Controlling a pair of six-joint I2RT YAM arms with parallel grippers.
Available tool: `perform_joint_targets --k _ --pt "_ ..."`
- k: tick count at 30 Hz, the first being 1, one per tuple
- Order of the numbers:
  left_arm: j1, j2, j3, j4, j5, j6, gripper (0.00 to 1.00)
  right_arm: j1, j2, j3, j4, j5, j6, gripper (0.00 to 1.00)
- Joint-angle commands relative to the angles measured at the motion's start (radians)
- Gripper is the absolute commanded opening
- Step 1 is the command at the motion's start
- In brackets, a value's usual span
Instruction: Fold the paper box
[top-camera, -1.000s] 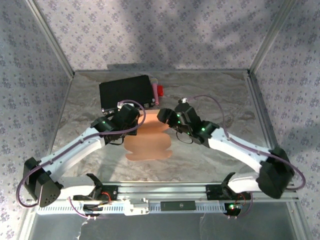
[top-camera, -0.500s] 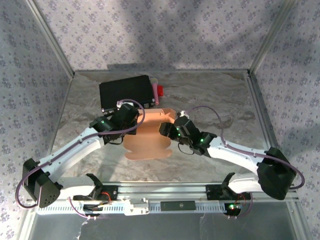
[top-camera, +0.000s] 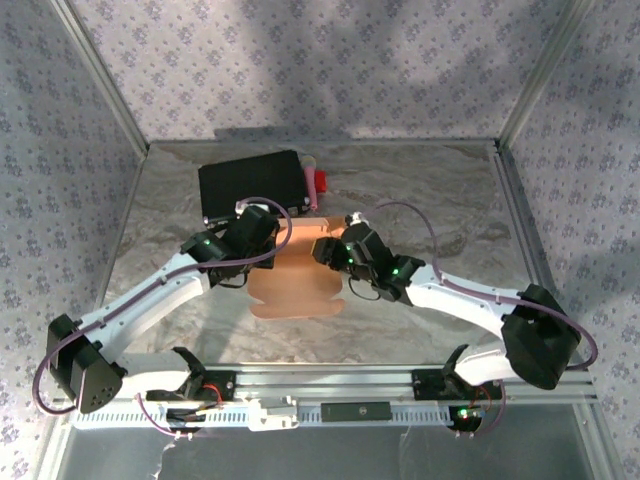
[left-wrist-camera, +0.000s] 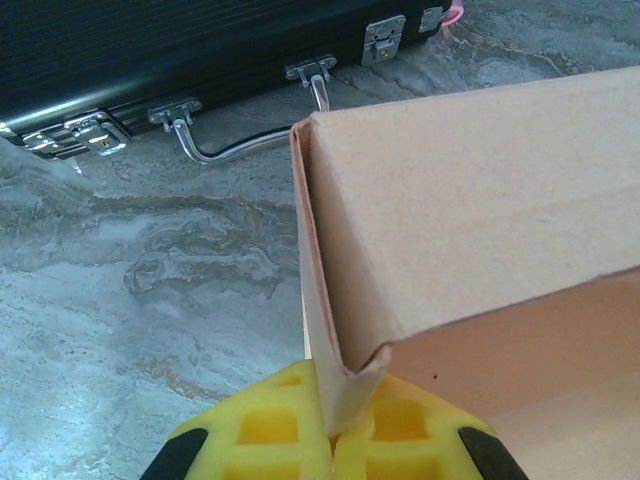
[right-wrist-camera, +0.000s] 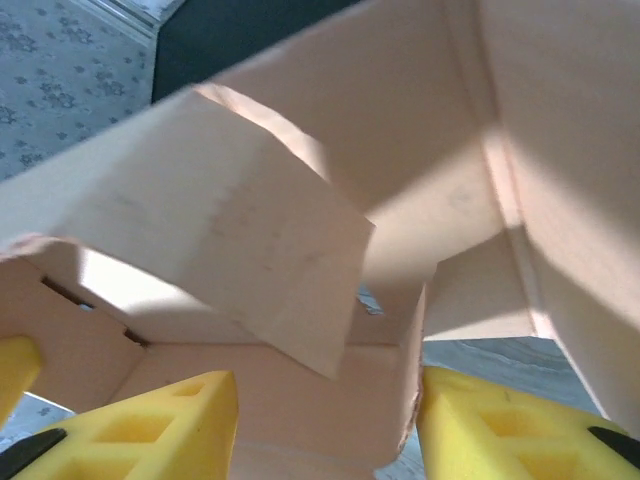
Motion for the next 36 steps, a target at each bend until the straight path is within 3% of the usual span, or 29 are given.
perform_joint_targets --k 1,23,32,36 --pt "-0.001 0.005 0.036 0.001 0.004 0.009 0.0 0.007 0.018 0.035 -0.033 0.001 -0.039 0.51" --pt "-0.003 0.008 0.041 0.009 0.01 0.017 0.0 0.049 0.093 0.107 -0.009 -0.09 -0.064 0.49" --pt "0.005 0.001 0.025 0.015 0.006 0.039 0.0 0.028 -0.06 0.118 -0.11 -0.076 -0.159 0.52" --pt "0.047 -0.001 0.05 -0.007 0.069 0.077 0.0 -0.03 -0.181 0.155 -0.227 -0.12 -0.29 0.64"
